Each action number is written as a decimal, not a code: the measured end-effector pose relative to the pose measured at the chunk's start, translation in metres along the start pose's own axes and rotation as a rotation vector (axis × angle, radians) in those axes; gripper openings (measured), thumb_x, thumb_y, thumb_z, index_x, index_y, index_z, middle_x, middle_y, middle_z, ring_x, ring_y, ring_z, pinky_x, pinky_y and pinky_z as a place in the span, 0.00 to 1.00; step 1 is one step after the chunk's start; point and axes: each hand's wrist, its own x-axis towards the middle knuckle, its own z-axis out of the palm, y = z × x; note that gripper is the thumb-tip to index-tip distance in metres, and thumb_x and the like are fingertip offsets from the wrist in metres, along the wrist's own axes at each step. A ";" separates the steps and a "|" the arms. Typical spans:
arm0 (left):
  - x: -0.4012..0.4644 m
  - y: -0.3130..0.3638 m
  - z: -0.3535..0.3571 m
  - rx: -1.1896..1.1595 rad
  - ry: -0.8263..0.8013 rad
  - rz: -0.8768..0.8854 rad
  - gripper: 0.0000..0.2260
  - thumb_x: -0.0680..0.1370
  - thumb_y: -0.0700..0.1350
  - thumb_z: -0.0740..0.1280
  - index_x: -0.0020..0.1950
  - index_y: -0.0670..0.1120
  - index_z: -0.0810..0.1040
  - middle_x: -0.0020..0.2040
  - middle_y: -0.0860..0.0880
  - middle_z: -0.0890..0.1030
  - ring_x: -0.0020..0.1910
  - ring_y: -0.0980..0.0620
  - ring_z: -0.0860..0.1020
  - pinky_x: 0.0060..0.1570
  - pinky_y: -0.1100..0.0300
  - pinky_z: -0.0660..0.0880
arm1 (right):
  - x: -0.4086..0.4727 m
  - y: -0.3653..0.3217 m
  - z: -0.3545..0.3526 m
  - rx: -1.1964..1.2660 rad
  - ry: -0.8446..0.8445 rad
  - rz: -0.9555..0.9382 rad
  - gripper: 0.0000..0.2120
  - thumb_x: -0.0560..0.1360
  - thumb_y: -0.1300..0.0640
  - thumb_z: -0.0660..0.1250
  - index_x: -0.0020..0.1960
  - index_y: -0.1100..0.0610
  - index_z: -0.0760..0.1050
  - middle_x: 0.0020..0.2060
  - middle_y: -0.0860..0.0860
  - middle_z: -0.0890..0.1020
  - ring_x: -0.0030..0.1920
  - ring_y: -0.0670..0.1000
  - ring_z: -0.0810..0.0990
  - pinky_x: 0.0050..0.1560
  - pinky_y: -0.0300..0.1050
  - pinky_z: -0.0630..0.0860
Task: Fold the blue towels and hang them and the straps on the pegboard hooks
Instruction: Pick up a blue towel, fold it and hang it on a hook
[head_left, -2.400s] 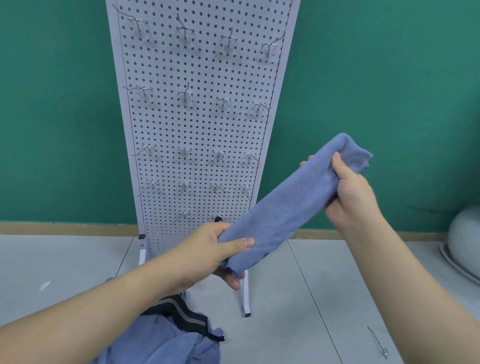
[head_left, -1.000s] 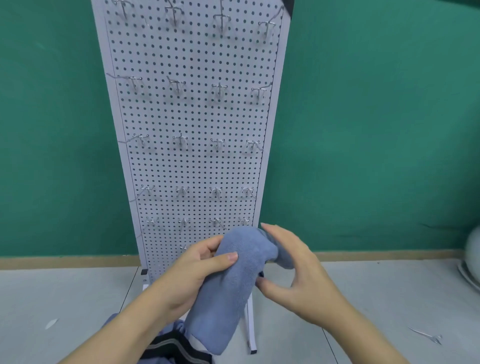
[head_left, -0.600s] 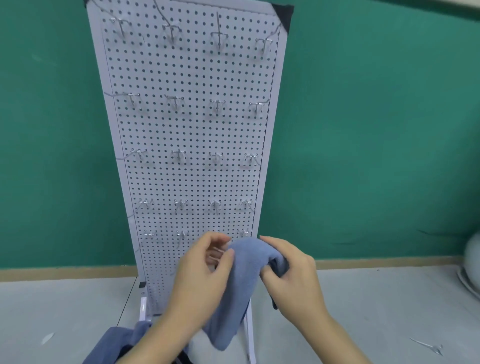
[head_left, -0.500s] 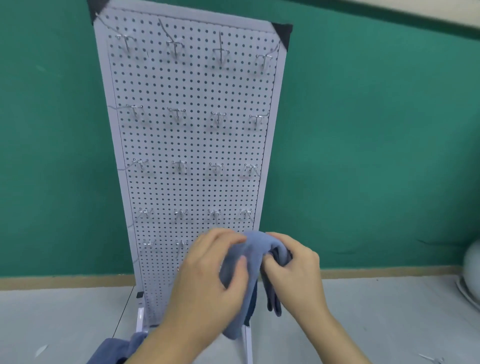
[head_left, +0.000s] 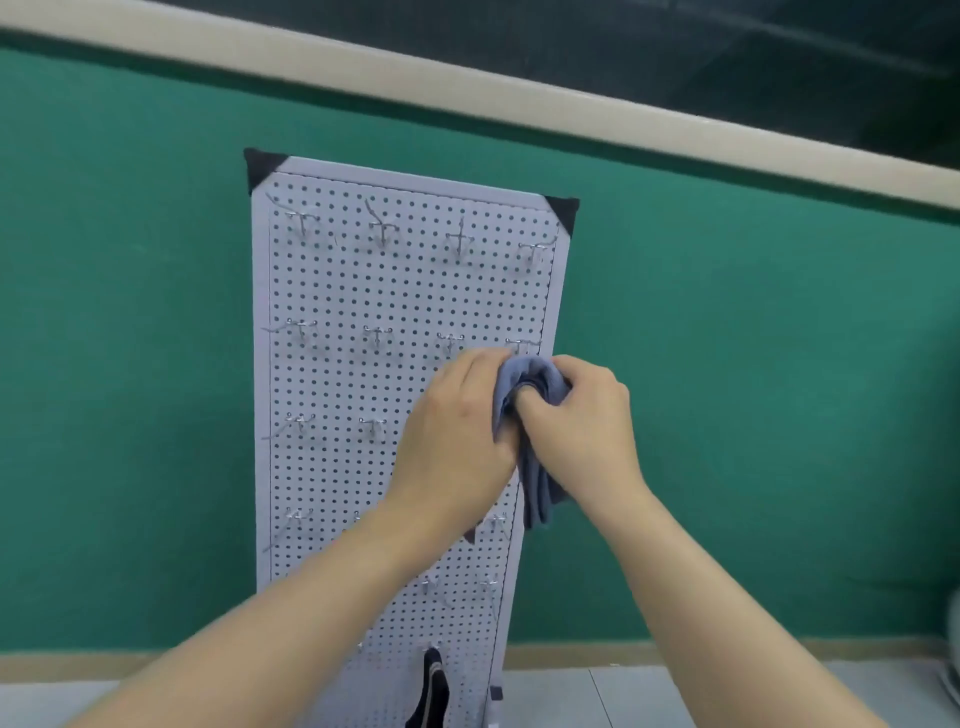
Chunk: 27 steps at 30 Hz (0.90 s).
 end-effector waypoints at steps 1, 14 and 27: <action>0.012 -0.002 -0.001 -0.035 0.015 0.001 0.16 0.77 0.39 0.66 0.64 0.50 0.77 0.59 0.55 0.79 0.58 0.54 0.76 0.59 0.55 0.75 | 0.010 -0.006 -0.003 -0.016 0.011 -0.032 0.17 0.73 0.59 0.67 0.28 0.51 0.64 0.22 0.42 0.71 0.29 0.48 0.65 0.32 0.45 0.63; 0.154 -0.002 -0.007 -0.217 0.113 0.108 0.21 0.78 0.32 0.62 0.63 0.51 0.83 0.46 0.60 0.83 0.45 0.64 0.79 0.44 0.70 0.73 | 0.123 -0.043 -0.038 -0.224 0.125 -0.255 0.05 0.79 0.52 0.62 0.45 0.46 0.74 0.36 0.44 0.79 0.38 0.49 0.77 0.38 0.46 0.71; 0.221 -0.032 0.041 -0.118 0.048 0.087 0.15 0.80 0.34 0.60 0.58 0.47 0.83 0.41 0.55 0.80 0.38 0.55 0.75 0.39 0.58 0.71 | 0.207 -0.015 -0.035 -0.351 0.082 -0.144 0.08 0.80 0.51 0.60 0.47 0.55 0.73 0.40 0.50 0.79 0.40 0.56 0.75 0.37 0.47 0.68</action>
